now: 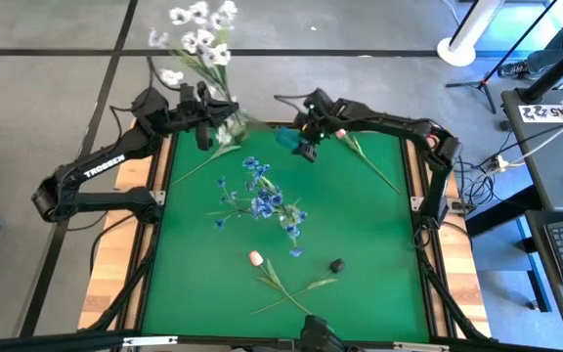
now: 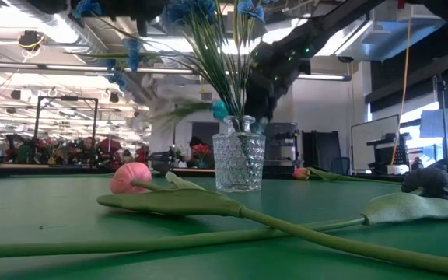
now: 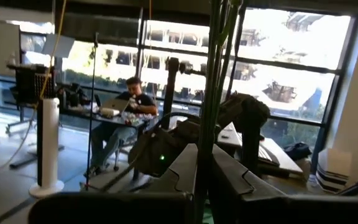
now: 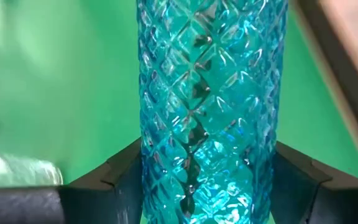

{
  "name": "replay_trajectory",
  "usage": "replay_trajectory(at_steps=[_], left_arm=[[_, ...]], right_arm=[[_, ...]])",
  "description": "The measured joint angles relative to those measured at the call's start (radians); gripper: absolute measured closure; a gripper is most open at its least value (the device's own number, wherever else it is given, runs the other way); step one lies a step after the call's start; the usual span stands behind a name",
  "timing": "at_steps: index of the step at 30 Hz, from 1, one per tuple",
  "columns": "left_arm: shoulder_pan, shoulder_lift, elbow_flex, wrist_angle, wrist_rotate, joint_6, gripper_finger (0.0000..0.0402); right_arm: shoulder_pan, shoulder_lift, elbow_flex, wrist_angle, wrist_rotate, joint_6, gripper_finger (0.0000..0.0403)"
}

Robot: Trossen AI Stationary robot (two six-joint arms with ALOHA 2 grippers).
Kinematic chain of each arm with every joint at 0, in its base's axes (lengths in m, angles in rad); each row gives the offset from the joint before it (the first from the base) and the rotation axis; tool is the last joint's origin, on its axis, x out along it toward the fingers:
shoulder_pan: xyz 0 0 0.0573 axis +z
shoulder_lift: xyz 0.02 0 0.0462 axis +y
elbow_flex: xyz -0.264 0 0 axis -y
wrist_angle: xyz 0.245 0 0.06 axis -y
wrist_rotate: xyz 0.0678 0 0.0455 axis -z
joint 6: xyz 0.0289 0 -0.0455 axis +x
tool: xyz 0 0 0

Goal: Sort flowers into vase by color
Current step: Put the white flowers into the blue vase

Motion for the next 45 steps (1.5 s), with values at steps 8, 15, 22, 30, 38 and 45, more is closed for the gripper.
replay_trajectory(at_steps=[8, 15, 22, 30, 38, 45], left_arm=[[-0.004, -0.075, 0.000, 0.045, -0.018, -0.005, 0.0385], [-0.013, -0.075, 0.000, 0.096, -0.033, -0.023, 0.0384], [-0.013, -0.075, 0.000, 0.116, -0.068, -0.023, 0.0384], [-0.014, -0.074, 0.000, 0.118, -0.067, -0.023, 0.0384], [-0.029, -0.048, 0.000, 0.130, -0.080, -0.023, 0.0384], [-0.104, 0.065, 0.000, 0.325, -0.090, -0.029, 0.0384]], right_arm=[[-0.012, -0.043, 0.000, 0.198, -0.146, 0.078, 0.0157], [0.002, -0.043, -0.021, 0.359, -0.203, 0.141, 0.0157], [0.001, -0.047, -0.021, 0.439, -0.220, 0.158, 0.0157], [-0.012, -0.103, -0.151, 0.634, -0.303, 0.171, 0.0157], [-0.026, -0.258, -0.484, 1.058, -0.296, 0.244, 0.0157], [0.031, -0.271, -0.631, 1.345, -0.157, 0.313, 0.0157]])
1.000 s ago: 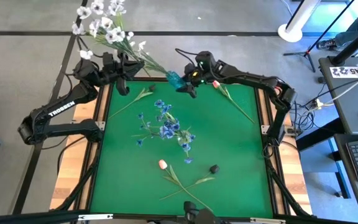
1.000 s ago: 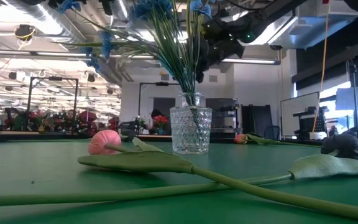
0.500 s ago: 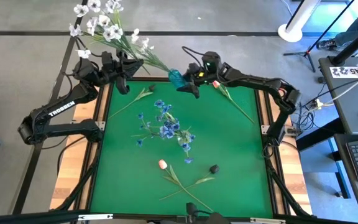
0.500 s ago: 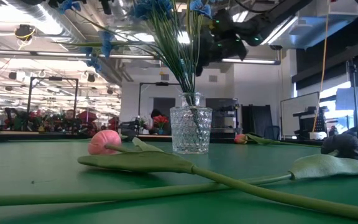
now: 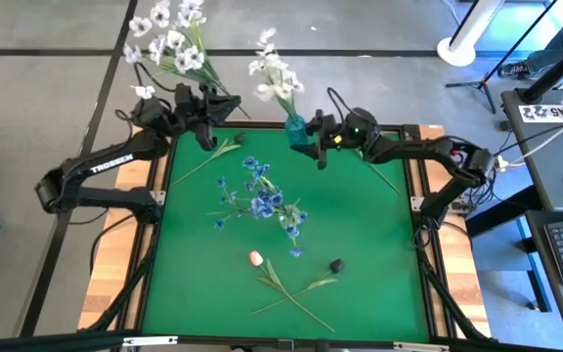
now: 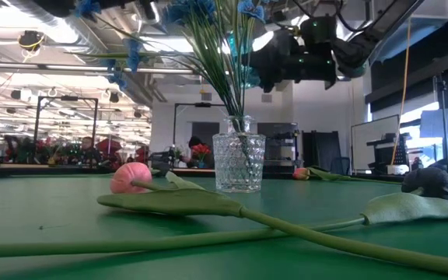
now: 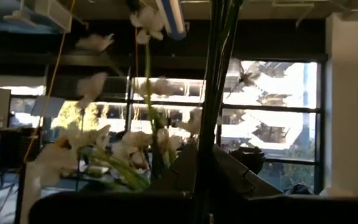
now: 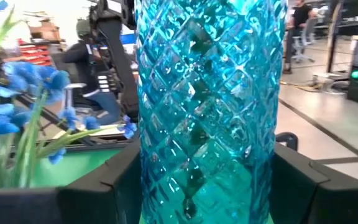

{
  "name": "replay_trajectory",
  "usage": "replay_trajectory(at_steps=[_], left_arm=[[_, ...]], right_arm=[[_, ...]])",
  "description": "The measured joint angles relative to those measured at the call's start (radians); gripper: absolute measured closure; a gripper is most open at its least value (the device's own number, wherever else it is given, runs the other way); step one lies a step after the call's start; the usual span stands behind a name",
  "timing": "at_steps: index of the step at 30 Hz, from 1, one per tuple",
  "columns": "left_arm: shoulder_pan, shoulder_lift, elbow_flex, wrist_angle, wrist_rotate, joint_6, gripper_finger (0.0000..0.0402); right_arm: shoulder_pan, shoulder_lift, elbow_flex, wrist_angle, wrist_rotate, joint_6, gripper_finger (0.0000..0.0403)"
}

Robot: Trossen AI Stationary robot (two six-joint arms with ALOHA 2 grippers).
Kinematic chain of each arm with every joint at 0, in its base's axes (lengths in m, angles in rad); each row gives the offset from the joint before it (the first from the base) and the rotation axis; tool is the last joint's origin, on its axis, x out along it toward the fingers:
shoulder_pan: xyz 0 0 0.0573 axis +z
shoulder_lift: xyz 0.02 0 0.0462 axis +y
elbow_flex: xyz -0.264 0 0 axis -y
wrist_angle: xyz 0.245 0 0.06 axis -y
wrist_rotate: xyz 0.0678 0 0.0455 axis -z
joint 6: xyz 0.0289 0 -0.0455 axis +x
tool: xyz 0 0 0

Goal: Sort flowers into vase by color
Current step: Put the white flowers into the blue vase

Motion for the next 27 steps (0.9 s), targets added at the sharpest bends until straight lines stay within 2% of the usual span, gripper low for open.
replay_trajectory(at_steps=[6, 12, 27], left_arm=[[-0.049, 0.107, 0.000, 0.187, -0.028, -0.002, 0.0384], [-0.091, 0.187, 0.002, 0.292, -0.066, -0.002, 0.0384], [-0.124, 0.437, 0.185, 0.291, -0.096, 0.006, 0.0384]], right_arm=[[0.038, 0.000, -0.002, 0.011, 0.033, -0.025, 0.0157], [0.037, 0.000, -0.002, 0.011, 0.069, -0.033, 0.0157], [0.037, 0.002, 0.025, -0.022, 0.066, -0.054, 0.0157]])
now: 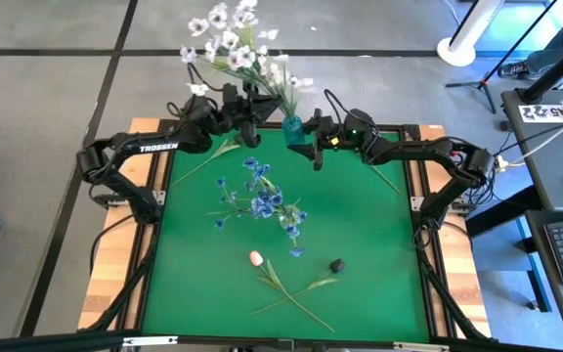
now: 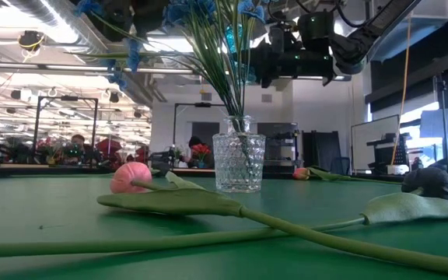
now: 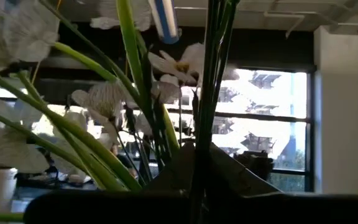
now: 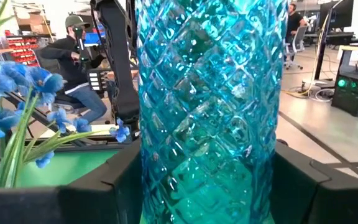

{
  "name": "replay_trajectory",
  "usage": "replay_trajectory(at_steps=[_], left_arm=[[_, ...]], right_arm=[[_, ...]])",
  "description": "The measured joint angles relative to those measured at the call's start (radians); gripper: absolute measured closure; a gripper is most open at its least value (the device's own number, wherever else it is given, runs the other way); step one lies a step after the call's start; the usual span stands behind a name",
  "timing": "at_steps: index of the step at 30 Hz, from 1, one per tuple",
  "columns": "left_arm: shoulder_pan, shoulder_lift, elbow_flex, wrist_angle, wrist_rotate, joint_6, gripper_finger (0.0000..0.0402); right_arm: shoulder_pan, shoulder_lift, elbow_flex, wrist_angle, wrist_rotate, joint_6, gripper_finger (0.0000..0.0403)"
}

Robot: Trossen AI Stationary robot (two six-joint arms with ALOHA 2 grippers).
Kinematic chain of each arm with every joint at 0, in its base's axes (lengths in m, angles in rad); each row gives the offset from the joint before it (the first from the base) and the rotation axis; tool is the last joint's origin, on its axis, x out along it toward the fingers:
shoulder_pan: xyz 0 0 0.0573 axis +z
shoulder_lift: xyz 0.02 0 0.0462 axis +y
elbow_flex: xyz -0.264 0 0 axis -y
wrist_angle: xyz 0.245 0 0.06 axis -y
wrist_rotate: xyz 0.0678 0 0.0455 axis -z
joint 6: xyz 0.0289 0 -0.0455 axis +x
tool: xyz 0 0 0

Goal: Sort flowers into vase by color
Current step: Put the white flowers into the blue vase

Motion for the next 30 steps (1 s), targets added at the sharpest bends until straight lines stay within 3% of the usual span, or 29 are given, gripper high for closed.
replay_trajectory(at_steps=[6, 30], left_arm=[[0.000, 0.018, 0.006, -0.050, -0.041, 0.028, 0.0384], [0.000, 0.015, 0.010, -0.382, 0.028, 0.075, 0.0384]], right_arm=[[-0.002, 0.000, 0.000, -0.040, 0.005, -0.019, 0.0157], [-0.003, 0.004, 0.014, -0.017, 0.027, -0.023, 0.0157]])
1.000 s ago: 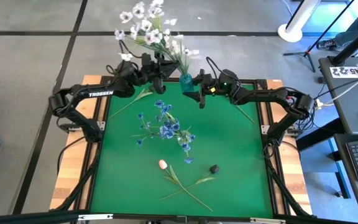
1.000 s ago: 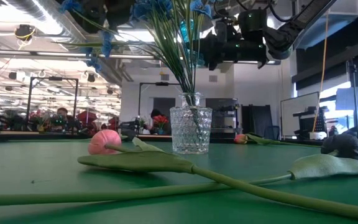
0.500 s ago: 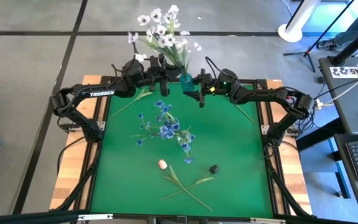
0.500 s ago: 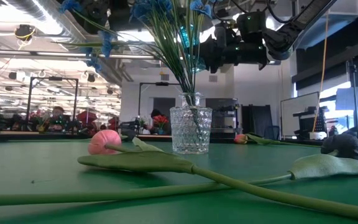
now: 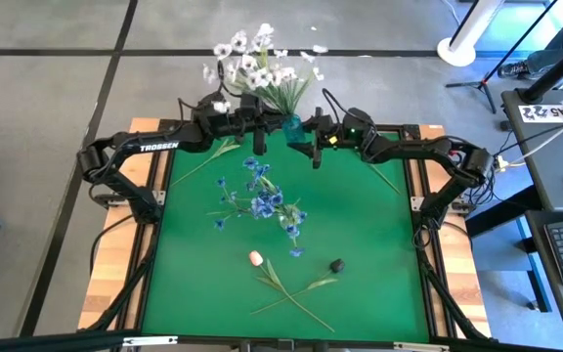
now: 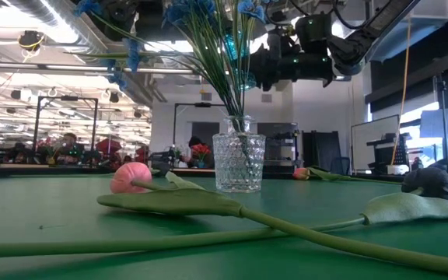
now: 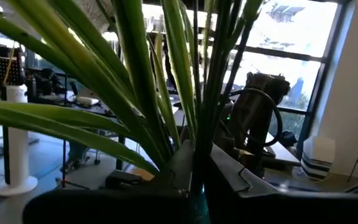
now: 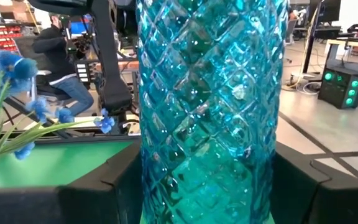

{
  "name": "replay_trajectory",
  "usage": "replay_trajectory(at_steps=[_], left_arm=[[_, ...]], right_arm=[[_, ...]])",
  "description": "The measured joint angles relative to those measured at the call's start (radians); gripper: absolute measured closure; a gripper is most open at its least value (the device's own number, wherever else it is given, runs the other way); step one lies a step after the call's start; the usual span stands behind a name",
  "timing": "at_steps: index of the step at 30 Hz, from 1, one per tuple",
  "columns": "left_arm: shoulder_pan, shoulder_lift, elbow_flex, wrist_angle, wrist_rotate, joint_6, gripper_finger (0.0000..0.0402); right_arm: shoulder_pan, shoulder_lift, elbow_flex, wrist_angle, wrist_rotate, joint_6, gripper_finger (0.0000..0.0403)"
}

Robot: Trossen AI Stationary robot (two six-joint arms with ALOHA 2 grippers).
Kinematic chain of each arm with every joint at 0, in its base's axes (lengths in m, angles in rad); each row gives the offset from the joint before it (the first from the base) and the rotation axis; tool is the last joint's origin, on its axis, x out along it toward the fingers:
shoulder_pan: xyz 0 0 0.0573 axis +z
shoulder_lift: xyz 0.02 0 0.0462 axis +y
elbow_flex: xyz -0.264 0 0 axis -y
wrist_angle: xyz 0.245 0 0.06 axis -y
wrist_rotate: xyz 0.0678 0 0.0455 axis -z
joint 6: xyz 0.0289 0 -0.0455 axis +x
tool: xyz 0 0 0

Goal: Sort flowers into vase by color
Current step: Put the white flowers into the blue vase

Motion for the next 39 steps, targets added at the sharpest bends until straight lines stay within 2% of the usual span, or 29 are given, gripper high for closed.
replay_trajectory(at_steps=[14, 22, 29, 33, 39], left_arm=[[-0.005, -0.005, -0.002, -0.059, -0.045, -0.002, 0.0373], [-0.006, -0.045, -0.003, -0.190, -0.067, 0.009, 0.0288], [-0.009, -0.151, -0.007, -0.322, -0.139, 0.050, 0.0214], [-0.020, -0.218, -0.009, -0.392, -0.195, 0.072, 0.0193], [-0.050, -0.253, -0.009, -0.456, -0.271, 0.102, 0.0190]], right_arm=[[0.000, 0.000, 0.065, -0.120, 0.015, -0.026, 0.0157], [0.000, 0.000, 0.065, -0.170, 0.055, -0.042, 0.0157], [0.001, -0.002, 0.071, -0.146, 0.085, -0.051, 0.0157], [0.001, -0.008, 0.075, -0.112, 0.085, -0.051, 0.0157], [0.000, -0.009, 0.075, -0.083, 0.080, -0.051, 0.0157]])
